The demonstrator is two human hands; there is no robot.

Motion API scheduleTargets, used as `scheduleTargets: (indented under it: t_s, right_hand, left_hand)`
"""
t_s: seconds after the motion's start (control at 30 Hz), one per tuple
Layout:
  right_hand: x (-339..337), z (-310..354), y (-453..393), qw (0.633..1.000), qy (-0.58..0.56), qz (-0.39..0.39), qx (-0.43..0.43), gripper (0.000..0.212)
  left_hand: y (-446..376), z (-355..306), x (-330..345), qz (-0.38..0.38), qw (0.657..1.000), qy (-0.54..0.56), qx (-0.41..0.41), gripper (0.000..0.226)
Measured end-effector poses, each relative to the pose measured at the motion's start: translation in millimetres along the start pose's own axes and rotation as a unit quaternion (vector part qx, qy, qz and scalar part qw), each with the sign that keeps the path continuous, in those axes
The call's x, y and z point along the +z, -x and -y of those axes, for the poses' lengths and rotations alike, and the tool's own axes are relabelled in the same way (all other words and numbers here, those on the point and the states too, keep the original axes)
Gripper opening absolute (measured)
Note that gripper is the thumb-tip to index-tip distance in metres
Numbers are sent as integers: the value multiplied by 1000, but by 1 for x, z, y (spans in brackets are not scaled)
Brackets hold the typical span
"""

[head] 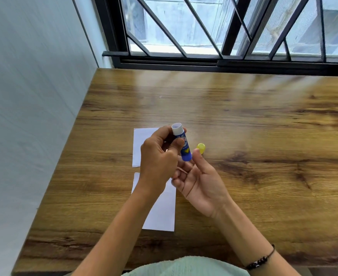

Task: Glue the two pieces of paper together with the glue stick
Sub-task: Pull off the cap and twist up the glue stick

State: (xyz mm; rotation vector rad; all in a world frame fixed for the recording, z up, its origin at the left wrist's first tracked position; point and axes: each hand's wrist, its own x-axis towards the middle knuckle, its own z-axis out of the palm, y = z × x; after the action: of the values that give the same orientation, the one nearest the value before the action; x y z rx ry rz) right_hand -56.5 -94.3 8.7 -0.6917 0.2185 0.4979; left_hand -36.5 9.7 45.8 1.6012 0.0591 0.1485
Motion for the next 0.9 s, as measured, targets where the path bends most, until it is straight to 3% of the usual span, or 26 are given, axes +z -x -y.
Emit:
scheduleTargets:
  t_s: [0.13, 0.23, 0.37, 0.47, 0.6, 0.73, 0.83, 0.9]
  right_hand:
    - [-2, 0, 0, 998, -5, -2, -58, 31]
    - [-2, -2, -2, 998, 9, -29, -55, 27]
    - [-2, -3, -4, 997, 47, -54, -19, 44]
    - [-2, -3, -2, 999, 44, -15, -18, 46]
    - [-1, 2, 1, 997, 40, 34, -58, 27]
    - [-1, -2, 0, 996, 35, 1, -80, 34]
    - [-1, -4, -1, 995, 53, -25, -77, 25]
    - [-1, -5, -3, 995, 63, -48, -57, 33]
  left_hand:
    - [1, -2, -1, 6, 1000, 21, -2, 32]
    - [2, -2, 0, 7, 1000, 9, 1, 30]
    - [3, -1, 0, 4, 1000, -7, 1, 23]
    - [2, -1, -1, -1, 1000, -3, -3, 24]
    - [3, 0, -4, -2, 1000, 7, -6, 28]
    - [4, 0, -4, 0, 1000, 11, -16, 31]
    - [4, 0, -4, -4, 1000, 7, -17, 30]
    - [4, 0, -3, -3, 1000, 2, -6, 30]
